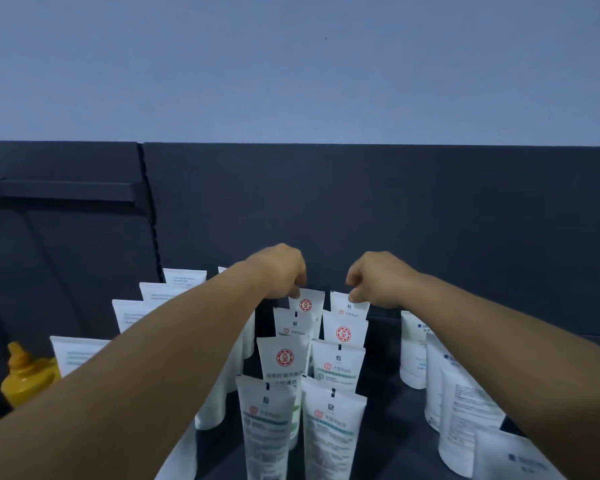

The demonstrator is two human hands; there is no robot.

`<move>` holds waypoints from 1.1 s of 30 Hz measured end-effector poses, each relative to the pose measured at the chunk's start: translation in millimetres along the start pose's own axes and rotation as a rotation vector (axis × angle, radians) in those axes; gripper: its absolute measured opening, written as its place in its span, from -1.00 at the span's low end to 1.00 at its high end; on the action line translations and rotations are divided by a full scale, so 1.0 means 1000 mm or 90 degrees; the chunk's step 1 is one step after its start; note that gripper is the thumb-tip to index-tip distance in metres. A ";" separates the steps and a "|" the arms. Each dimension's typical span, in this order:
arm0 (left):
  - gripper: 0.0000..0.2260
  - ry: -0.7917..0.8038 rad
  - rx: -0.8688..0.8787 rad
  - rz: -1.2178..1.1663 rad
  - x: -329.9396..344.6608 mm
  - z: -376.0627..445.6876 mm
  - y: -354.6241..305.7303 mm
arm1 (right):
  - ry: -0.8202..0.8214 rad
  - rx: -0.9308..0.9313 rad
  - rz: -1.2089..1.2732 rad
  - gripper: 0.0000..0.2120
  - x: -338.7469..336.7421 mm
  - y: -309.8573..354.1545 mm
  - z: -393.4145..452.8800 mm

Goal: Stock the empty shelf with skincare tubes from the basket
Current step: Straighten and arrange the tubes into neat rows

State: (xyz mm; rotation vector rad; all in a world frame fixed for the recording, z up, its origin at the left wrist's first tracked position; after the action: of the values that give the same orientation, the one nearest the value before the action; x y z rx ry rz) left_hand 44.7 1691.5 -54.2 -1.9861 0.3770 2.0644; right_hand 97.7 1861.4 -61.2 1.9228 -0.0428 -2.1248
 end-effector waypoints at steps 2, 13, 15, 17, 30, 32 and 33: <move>-0.75 0.010 0.012 0.006 0.004 0.008 -0.002 | 0.007 0.002 -0.004 -0.91 0.004 -0.003 0.007; -0.83 -0.032 0.013 0.030 0.012 0.026 -0.002 | -0.025 -0.007 -0.064 -0.71 0.015 -0.008 0.025; -0.84 -0.040 0.009 0.032 0.013 0.030 -0.001 | -0.030 -0.009 -0.064 -0.74 0.016 -0.011 0.028; -0.84 -0.045 0.004 0.026 0.015 0.033 0.000 | -0.032 -0.012 -0.061 -0.78 0.017 -0.013 0.031; -0.79 -0.064 0.001 -0.054 -0.002 0.015 0.008 | -0.048 -0.022 -0.001 -0.86 0.002 -0.010 0.019; -0.81 -0.050 0.025 -0.103 -0.010 -0.001 0.010 | -0.062 -0.036 0.037 -0.85 -0.008 -0.001 0.006; -0.81 -0.033 0.040 -0.119 -0.012 -0.010 0.010 | -0.059 -0.041 0.057 -0.84 -0.012 0.004 -0.003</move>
State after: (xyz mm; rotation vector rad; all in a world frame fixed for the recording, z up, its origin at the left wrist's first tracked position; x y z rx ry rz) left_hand 51.2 1677.9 -42.4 -1.8524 0.2338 1.9597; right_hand 101.9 1860.3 -48.9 1.7524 -0.0765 -2.1285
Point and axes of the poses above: each hand's wrist, its own z-axis towards the middle knuckle, its own x-axis out of the palm, y = z × x, the point moved 1 cm from there along z, towards the middle knuckle, and after that the axes turned 11 degrees about -x, right-handed, at the moved point
